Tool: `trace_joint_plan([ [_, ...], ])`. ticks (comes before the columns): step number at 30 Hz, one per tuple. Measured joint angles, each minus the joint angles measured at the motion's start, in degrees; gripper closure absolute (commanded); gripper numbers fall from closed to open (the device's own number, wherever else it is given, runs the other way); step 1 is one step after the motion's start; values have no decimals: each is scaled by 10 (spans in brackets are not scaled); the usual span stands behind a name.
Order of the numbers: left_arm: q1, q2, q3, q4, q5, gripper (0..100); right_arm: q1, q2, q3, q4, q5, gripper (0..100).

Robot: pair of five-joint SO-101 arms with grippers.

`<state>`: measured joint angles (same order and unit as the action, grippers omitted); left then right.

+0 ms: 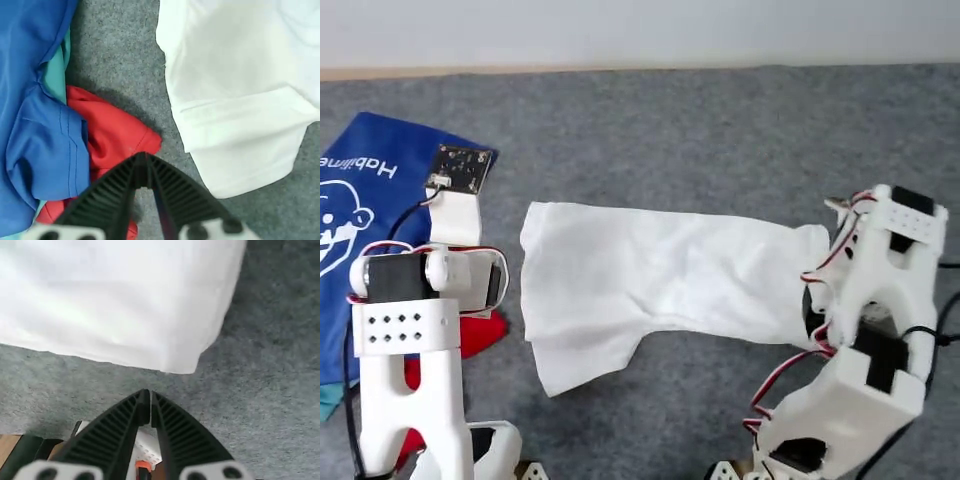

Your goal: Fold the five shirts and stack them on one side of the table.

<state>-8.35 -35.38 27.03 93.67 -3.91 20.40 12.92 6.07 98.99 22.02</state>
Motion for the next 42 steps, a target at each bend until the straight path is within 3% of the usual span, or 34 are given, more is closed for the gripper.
trace_joint_plan([
  [5,0,0,0,0,0,996,-9,4,8,-35,-10,990],
  [12,0,0,0,0,0,996,8,125,14,-136,-4,990],
  [17,0,0,0,0,0,996,25,188,-76,-130,11,990],
  [25,0,0,0,0,0,996,39,211,-244,10,10,990],
  [35,0,0,0,0,0,996,36,195,-262,8,10,990],
  [42,0,0,0,0,0,996,-30,184,-262,-71,9,990],
])
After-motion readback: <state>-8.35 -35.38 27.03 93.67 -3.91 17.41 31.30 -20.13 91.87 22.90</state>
